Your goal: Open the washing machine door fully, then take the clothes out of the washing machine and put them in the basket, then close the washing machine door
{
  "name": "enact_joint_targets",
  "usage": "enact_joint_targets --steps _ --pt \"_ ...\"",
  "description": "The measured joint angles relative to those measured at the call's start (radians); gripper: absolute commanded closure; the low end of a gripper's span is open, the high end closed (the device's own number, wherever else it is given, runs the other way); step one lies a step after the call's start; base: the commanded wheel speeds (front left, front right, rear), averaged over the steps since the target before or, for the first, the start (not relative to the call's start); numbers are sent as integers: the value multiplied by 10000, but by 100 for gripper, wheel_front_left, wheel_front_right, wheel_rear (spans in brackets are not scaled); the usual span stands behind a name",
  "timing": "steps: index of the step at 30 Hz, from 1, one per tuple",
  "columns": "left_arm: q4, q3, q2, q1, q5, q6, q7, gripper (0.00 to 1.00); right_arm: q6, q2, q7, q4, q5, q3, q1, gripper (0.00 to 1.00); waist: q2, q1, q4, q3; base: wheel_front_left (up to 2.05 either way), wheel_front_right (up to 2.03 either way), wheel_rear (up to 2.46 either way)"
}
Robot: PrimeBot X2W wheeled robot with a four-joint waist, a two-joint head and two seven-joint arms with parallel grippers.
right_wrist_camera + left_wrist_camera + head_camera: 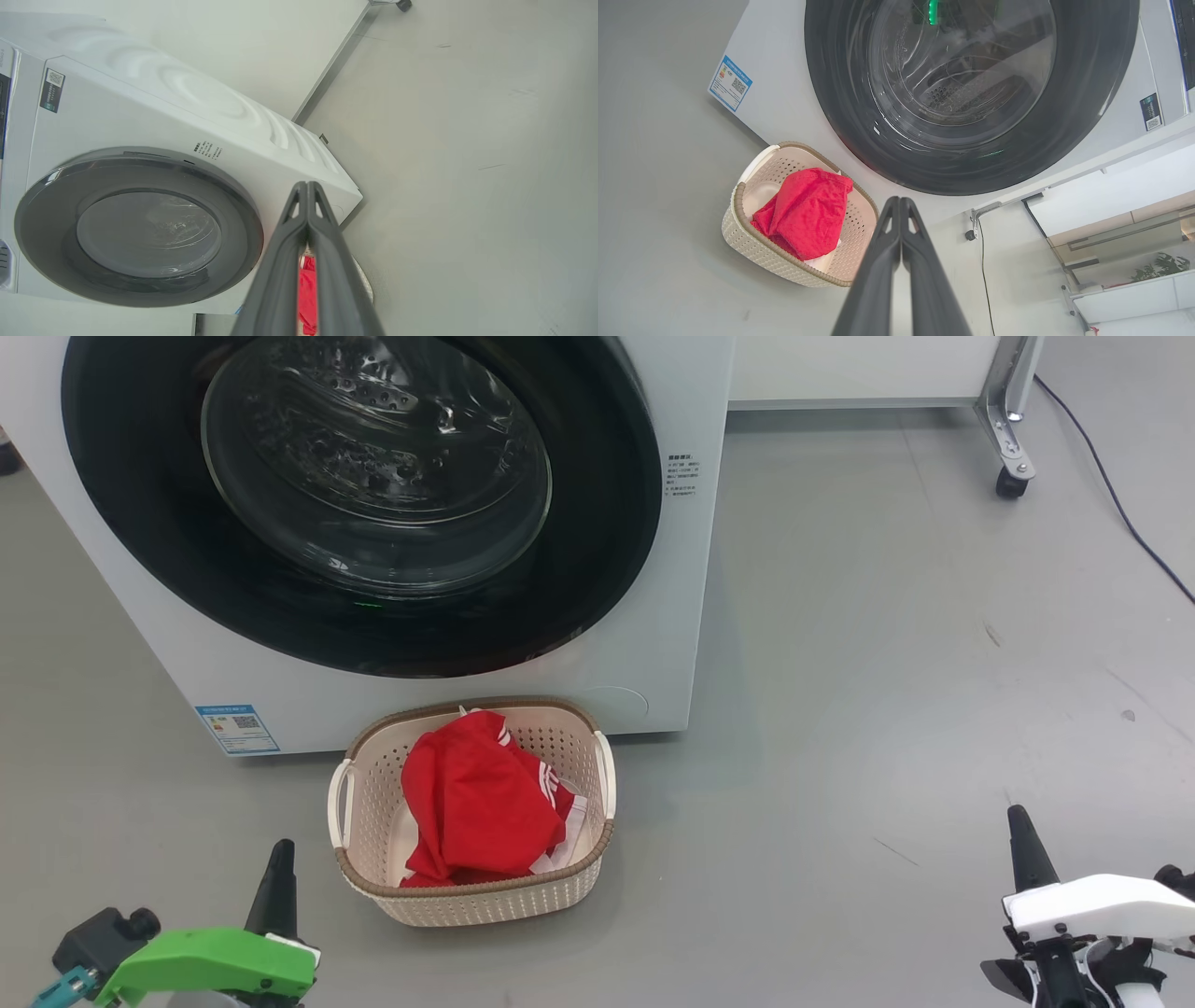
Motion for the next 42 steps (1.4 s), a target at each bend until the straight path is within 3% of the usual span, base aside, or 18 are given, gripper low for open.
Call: enact_joint_targets --steps 35,42 --pt "343 1275 50 -372 -4351 -871 968 100 863 232 1011 662 4194 -1039 -824 100 0 0 -93 19 0 0 0" --pt "385 1289 50 -377 -4412 -872 1012 100 863 240 1018 721 4265 -1066 -902 100 0 0 -94 18 0 0 0"
